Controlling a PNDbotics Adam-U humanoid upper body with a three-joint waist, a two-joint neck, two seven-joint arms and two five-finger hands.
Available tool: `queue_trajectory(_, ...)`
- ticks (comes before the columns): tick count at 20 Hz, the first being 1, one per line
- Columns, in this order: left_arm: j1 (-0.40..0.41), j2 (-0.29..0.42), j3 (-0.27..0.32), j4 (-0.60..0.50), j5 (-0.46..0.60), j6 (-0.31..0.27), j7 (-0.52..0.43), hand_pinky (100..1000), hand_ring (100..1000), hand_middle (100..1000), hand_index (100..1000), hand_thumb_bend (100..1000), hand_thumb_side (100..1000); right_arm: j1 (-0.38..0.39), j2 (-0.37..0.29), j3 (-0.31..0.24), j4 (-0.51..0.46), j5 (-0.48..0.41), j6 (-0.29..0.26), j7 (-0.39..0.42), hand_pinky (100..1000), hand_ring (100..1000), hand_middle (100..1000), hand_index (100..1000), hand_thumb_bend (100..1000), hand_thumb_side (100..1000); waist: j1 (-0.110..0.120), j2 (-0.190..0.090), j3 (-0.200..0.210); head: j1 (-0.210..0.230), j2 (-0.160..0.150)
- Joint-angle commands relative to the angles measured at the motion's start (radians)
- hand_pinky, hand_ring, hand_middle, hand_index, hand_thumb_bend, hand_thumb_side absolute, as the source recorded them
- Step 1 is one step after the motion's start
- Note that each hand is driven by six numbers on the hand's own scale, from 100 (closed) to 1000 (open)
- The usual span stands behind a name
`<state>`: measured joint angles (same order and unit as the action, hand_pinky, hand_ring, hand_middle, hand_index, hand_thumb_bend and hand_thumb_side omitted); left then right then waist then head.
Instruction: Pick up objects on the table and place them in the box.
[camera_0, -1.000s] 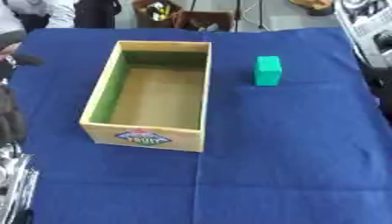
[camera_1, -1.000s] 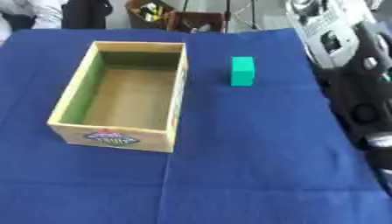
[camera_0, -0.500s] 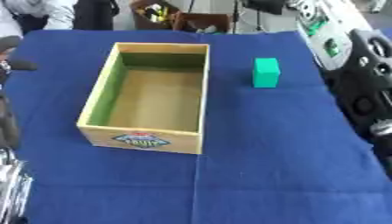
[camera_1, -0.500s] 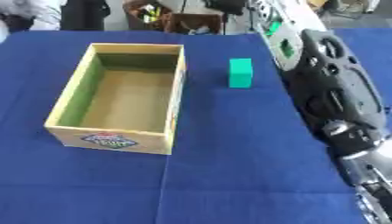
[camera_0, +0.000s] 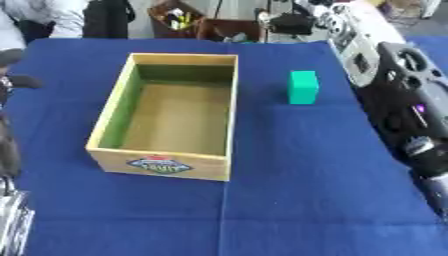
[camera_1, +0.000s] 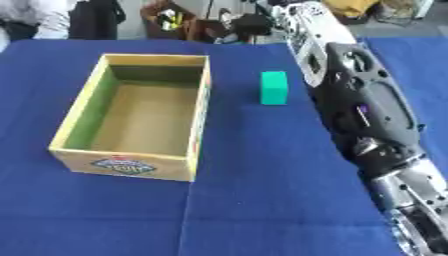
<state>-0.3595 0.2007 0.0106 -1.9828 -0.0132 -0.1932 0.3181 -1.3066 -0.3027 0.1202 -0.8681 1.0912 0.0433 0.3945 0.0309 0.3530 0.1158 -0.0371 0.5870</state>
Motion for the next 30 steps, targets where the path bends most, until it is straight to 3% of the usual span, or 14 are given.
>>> queue_trajectory(1, -0.005, 0.011, -0.001, -0.017, 0.003, 0.0, -0.004, 505, 701, 870, 773, 100, 959, -0.032, -0.022, -0.018, 0.006, 0.01, -0.005, 0.036, 891, 913, 866, 948, 267, 979, 0.001, -0.018, -0.001, 0.001, -0.011)
queue_trajectory(6, -0.004, 0.012, -0.001, -0.017, 0.003, 0.001, -0.004, 505, 701, 871, 773, 100, 960, -0.037, -0.034, -0.029, 0.016, -0.001, -0.03, 0.14, 904, 933, 889, 979, 554, 879, 0.002, -0.017, -0.003, 0.002, -0.011)
queue_trajectory(9, -0.004, 0.013, -0.002, -0.017, 0.003, 0.002, -0.005, 505, 702, 871, 773, 100, 960, -0.04, -0.044, -0.029, 0.023, -0.003, -0.05, 0.222, 920, 952, 916, 1000, 621, 700, 0.002, -0.016, -0.004, 0.004, -0.011)
queue_trajectory(12, -0.004, 0.014, -0.002, -0.017, 0.003, 0.002, -0.006, 505, 702, 871, 773, 100, 959, -0.041, -0.053, -0.027, 0.035, -0.004, -0.08, 0.33, 942, 964, 940, 1000, 549, 597, 0.002, -0.016, -0.006, 0.007, -0.011)
queue_trajectory(15, -0.003, 0.016, -0.001, -0.017, 0.002, 0.002, -0.007, 506, 702, 871, 773, 100, 959, -0.042, -0.063, -0.031, 0.04, -0.017, -0.104, 0.425, 951, 970, 950, 1000, 465, 554, 0.001, -0.017, -0.008, 0.008, -0.011)
queue_trajectory(19, -0.002, 0.019, -0.001, -0.017, 0.001, 0.002, -0.008, 506, 702, 871, 773, 100, 959, -0.039, -0.082, -0.024, 0.036, -0.014, -0.12, 0.499, 947, 972, 959, 1000, 417, 533, -0.001, -0.018, -0.015, 0.013, -0.01)
queue_trajectory(26, -0.003, 0.018, -0.003, -0.017, 0.001, 0.002, -0.01, 506, 703, 871, 773, 100, 959, -0.018, -0.115, 0.008, 0.057, 0.023, -0.152, 0.512, 931, 963, 960, 1000, 252, 473, -0.001, -0.018, -0.023, 0.019, -0.012)
queue_trajectory(30, -0.004, 0.015, -0.004, -0.017, 0.002, 0.002, -0.013, 506, 703, 871, 773, 100, 960, -0.007, -0.114, 0.004, 0.055, 0.042, -0.141, 0.494, 928, 961, 959, 1000, 209, 440, 0.002, -0.015, -0.021, 0.009, -0.016)
